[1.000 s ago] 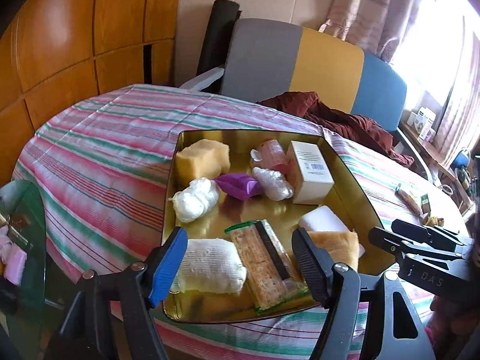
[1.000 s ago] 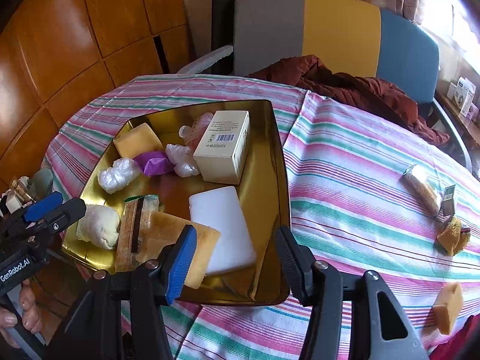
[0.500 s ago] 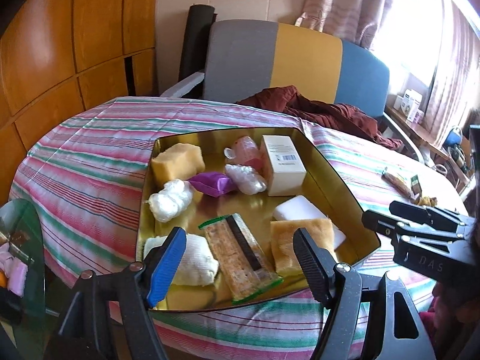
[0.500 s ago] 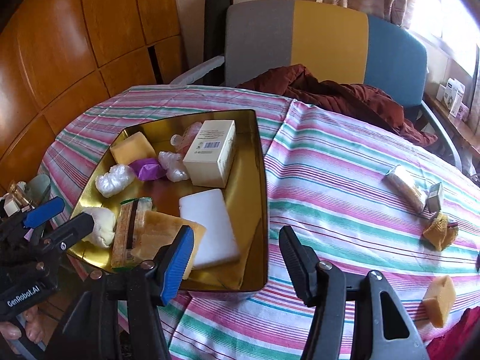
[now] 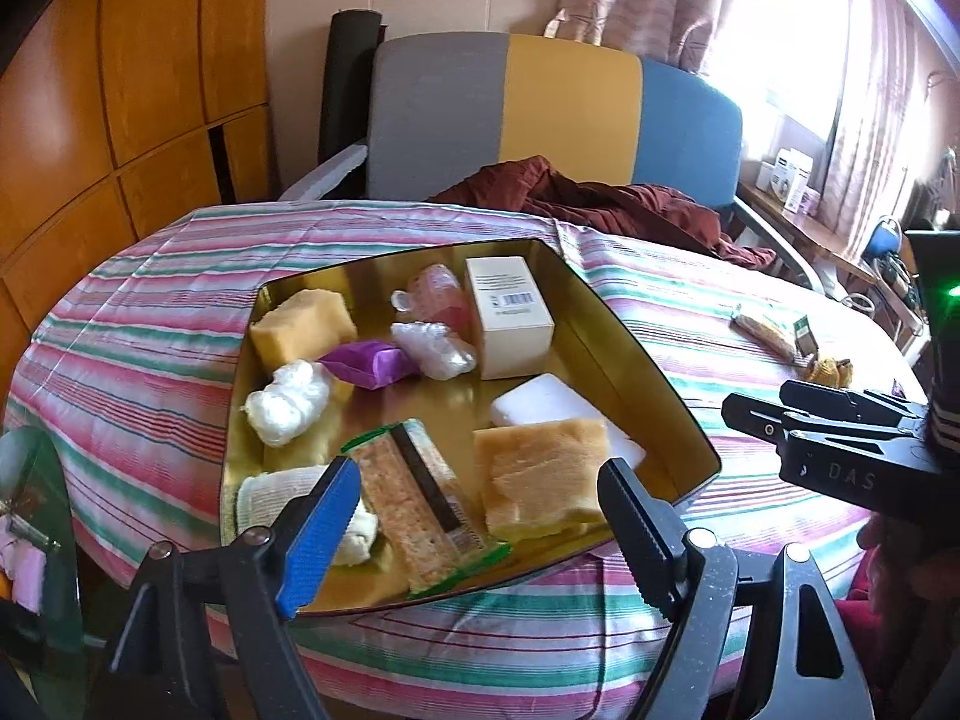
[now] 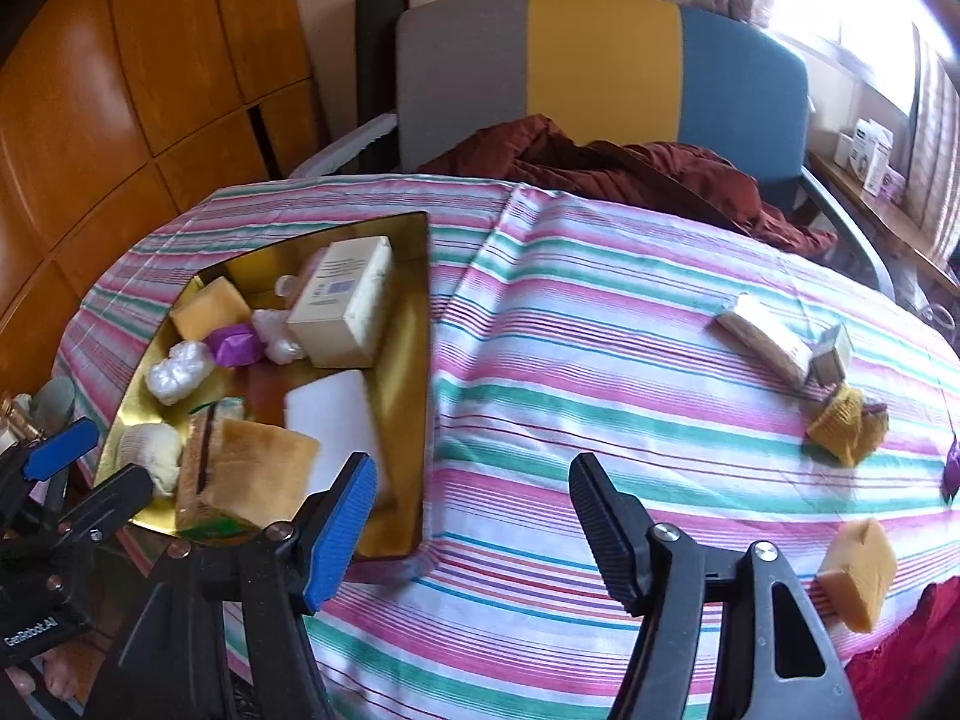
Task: Organize objects
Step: 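Withdraw both tools from the tray toward the remaining items, then grasp the yellow knit pouch with the right tool while the left grasps the WEIDAN snack bag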
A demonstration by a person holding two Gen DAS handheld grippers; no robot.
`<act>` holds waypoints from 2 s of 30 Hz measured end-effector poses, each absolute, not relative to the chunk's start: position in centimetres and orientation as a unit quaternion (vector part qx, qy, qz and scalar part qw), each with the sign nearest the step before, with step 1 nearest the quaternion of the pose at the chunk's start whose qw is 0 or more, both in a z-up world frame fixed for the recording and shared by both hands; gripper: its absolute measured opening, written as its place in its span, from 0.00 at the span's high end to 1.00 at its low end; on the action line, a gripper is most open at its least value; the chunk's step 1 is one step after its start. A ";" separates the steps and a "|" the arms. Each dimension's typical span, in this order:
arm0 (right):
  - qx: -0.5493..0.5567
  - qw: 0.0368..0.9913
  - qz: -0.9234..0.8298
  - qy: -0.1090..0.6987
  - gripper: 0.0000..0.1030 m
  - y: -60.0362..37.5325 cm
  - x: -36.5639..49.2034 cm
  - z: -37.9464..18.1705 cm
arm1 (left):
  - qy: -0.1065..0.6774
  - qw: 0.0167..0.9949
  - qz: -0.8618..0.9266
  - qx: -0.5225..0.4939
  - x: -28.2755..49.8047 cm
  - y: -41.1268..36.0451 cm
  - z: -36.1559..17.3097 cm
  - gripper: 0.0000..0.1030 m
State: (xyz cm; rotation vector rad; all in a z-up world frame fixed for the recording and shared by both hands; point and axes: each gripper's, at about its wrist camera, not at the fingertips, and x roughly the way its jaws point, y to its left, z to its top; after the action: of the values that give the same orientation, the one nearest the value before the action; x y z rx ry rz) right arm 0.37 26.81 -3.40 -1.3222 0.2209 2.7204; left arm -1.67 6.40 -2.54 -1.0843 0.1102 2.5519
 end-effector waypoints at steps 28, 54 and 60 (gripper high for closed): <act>-0.449 0.262 0.827 0.214 0.34 50.1 6.1 -4.1 | 0.094 0.282 0.871 -0.390 -1.3 15.5 -2.4 0.20; -0.503 0.225 0.816 0.176 0.62 55.5 0.9 -8.3 | 0.121 0.346 0.832 -0.416 -4.3 27.0 -2.4 0.20; -0.488 0.244 0.817 0.184 0.64 55.9 2.3 -6.8 | 0.111 0.348 0.809 -0.461 -7.1 31.6 -3.7 0.20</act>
State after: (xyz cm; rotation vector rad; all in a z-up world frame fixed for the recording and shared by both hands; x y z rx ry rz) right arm 2.33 55.93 -6.75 -1.3331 0.5013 2.2323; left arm -7.11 31.63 -3.67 -1.1958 0.2883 2.0972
